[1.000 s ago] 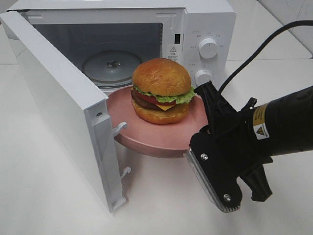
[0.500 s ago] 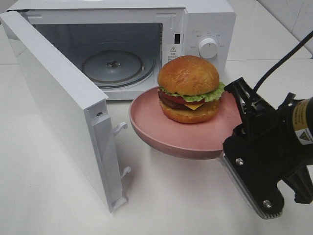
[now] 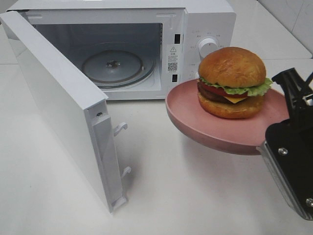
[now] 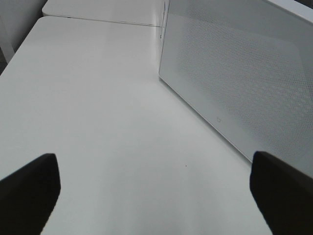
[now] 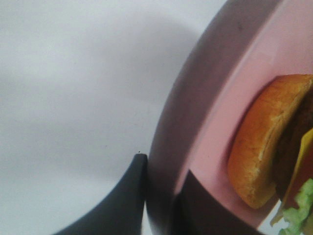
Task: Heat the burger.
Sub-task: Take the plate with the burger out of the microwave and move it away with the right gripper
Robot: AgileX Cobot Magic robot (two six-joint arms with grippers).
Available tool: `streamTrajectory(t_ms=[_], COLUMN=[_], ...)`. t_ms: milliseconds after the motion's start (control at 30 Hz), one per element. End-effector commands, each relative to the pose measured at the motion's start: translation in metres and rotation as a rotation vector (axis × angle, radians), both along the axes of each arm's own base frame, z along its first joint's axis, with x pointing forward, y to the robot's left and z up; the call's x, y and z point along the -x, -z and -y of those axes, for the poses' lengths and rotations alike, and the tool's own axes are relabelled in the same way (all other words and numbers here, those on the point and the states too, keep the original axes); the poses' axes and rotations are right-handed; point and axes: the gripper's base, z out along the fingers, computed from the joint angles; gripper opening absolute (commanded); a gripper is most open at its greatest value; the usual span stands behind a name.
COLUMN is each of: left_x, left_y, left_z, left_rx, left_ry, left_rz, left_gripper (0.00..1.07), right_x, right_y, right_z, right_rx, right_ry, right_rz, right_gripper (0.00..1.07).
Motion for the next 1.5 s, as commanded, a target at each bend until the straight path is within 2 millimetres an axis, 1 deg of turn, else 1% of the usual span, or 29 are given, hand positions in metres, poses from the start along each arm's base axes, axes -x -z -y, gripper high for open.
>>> streamTrajectory(t_ms=[33,200,233,367,400,433,467,533,600,633,667,800,833,867,933,967,1100,1133,1167,1200,1233,1300,1367,1467,1500], left_x=[0.002,0.002,0.002,0.002,0.002,0.002,0.002,0.002,0.002,0.002,0.002,0.002,0.002,0.002,0.002,0.002,0.002,0.002,0.002,0.002,0.002,0.002,0.002,0.002,0.002], left_y=[0.000,0.000,0.000,0.000,0.000,0.000,0.000,0.000,0.000,0.000,0.000,0.000,0.000,0.000,0.000,0.000,0.000,0.000,0.000,0.000,0.000,0.000,0.000,0.000,0.000], left_z=[0.000,0.000,0.000,0.000,0.000,0.000,0.000,0.000,0.000,0.000,0.000,0.000,0.000,0.000,0.000,0.000,0.000,0.000,0.000,0.000,0.000,0.000,0.000,0.000,0.000], left_rx=[0.001,0.001,0.001,0.001,0.001,0.001,0.001,0.001,0.001,0.001,0.001,0.001,0.001,0.001,0.001,0.001,0.001,0.001,0.001,0.001,0.001,0.001,0.001,0.001,0.001], left_ry=[0.002,0.002,0.002,0.002,0.002,0.002,0.002,0.002,0.002,0.002,0.002,0.002,0.002,0.002,0.002,0.002,0.002,0.002,0.002,0.002,0.002,0.002,0.002,0.002,0.002], left_rz=[0.012,0.012,0.012,0.012,0.012,0.012,0.012,0.012,0.012,0.012,0.012,0.012,0.012,0.012,0.012,0.012,0.012,0.012,0.012,0.012,0.012,0.012,0.012,0.012,0.012], left_gripper=[0.98,0.98,0.98,0.98,0.98,0.98,0.98,0.98,0.98,0.98,0.98,0.98,0.98,0.98,0.98,0.98,0.98,0.98,0.98,0.98,0.98,0.98,0.98,0.98,0.98], right_x=[0.007,0.014,0.017,0.019,0.020,0.020,0.022,0.023,0.025,0.025,0.026,0.026,0.025,0.025,0.025,0.025,0.020,0.020,0.017,0.017,0.013,0.011,0.005,0.003,0.000], right_y=[-0.013,-0.018,-0.019,-0.020,-0.019,-0.019,-0.018,-0.018,-0.016,-0.016,-0.016,-0.016,-0.017,-0.017,-0.017,-0.017,-0.017,-0.017,-0.013,-0.013,-0.010,-0.009,0.000,0.002,0.006], right_z=[0.010,0.020,0.026,0.033,0.038,0.038,0.042,0.043,0.047,0.047,0.048,0.050,0.051,0.051,0.052,0.052,0.055,0.055,0.055,0.055,0.054,0.053,0.049,0.047,0.045], right_rx=[-0.010,-0.010,-0.001,0.028,0.053,0.053,0.066,0.070,0.066,0.066,0.057,0.035,0.004,0.004,-0.047,-0.047,-0.049,-0.049,-0.029,-0.029,-0.021,-0.022,-0.025,-0.026,-0.027], right_ry=[0.030,0.093,0.127,0.186,0.242,0.242,0.294,0.321,0.391,0.391,0.438,0.497,0.551,0.551,0.628,0.628,0.746,0.746,0.801,0.801,0.861,0.884,0.988,1.010,1.049], right_rz=[0.043,0.030,0.029,0.026,0.010,0.010,-0.013,-0.025,-0.048,-0.048,-0.058,-0.058,-0.049,-0.049,-0.043,-0.043,-0.004,-0.004,0.003,0.003,0.012,0.015,0.014,0.015,0.020], right_gripper=[0.00,0.00,0.00,0.00,0.00,0.00,0.00,0.00,0.00,0.00,0.00,0.00,0.00,0.00,0.00,0.00,0.00,0.00,0.00,0.00,0.00,0.00,0.01,0.01,0.01])
